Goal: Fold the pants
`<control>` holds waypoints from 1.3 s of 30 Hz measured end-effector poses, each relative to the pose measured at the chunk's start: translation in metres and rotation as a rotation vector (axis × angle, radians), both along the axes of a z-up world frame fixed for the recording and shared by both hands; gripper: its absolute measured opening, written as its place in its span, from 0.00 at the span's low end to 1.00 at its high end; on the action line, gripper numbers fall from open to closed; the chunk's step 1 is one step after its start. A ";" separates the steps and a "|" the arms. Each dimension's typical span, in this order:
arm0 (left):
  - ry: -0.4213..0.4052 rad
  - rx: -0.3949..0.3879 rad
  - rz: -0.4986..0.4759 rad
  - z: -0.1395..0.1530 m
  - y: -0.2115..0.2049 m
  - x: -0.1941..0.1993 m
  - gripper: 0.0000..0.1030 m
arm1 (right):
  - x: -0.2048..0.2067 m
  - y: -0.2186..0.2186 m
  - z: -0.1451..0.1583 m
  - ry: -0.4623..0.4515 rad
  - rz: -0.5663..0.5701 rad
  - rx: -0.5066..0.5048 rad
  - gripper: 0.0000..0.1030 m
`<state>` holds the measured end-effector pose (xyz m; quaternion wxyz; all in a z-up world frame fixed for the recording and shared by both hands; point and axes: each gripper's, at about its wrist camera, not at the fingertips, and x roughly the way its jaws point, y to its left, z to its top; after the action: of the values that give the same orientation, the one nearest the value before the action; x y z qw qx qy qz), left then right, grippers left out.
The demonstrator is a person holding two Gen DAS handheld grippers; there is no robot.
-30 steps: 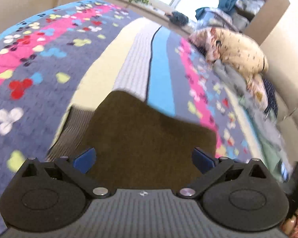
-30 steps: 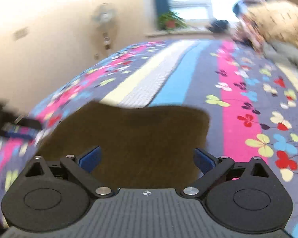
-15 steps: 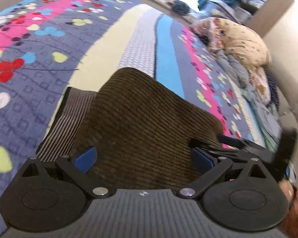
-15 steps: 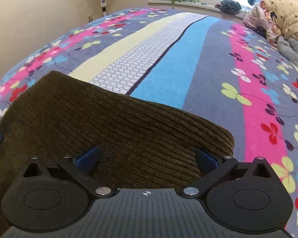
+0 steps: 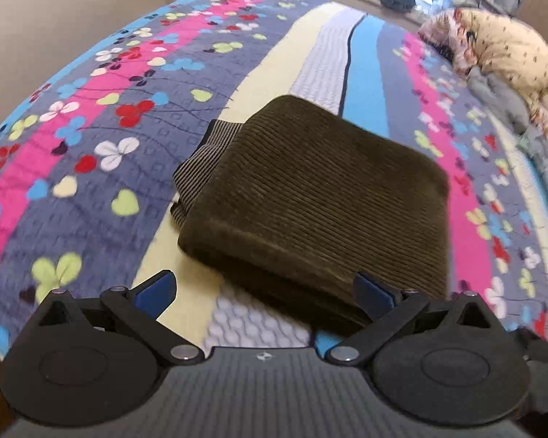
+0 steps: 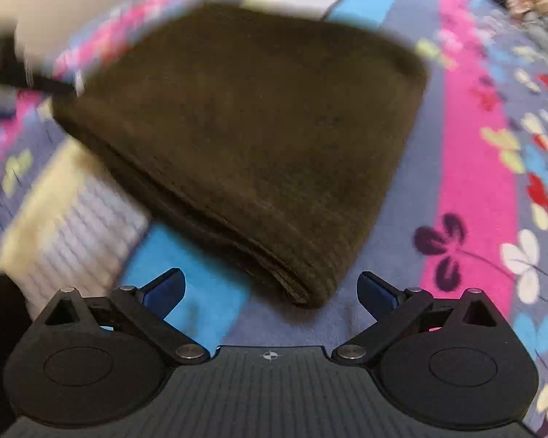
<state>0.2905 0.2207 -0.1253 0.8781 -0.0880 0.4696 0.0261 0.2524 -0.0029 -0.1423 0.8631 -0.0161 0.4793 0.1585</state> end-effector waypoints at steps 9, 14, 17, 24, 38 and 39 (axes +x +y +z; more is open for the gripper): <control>-0.073 0.062 -0.045 0.035 -0.030 -0.056 1.00 | -0.077 -0.028 0.084 -0.234 -0.057 0.003 0.99; -0.079 0.082 -0.069 0.038 -0.044 -0.066 1.00 | -0.092 -0.032 0.099 -0.247 -0.076 0.026 0.99; -0.081 0.088 -0.079 0.039 -0.047 -0.068 1.00 | -0.092 -0.035 0.099 -0.240 -0.091 0.029 0.99; -0.059 0.091 -0.076 0.029 -0.039 -0.055 1.00 | -0.083 -0.030 0.087 -0.199 -0.099 0.035 0.99; 0.007 -0.102 -0.095 -0.017 0.053 0.081 1.00 | 0.025 -0.061 0.002 0.042 -0.351 0.317 0.99; 0.032 -0.130 -0.103 -0.024 0.060 0.098 1.00 | 0.037 -0.064 -0.008 0.081 -0.375 0.339 0.99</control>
<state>0.3890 0.2808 -0.1494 0.8630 -0.1203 0.4883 -0.0482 0.2891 -0.0665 -0.1505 0.8477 0.2246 0.4747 0.0743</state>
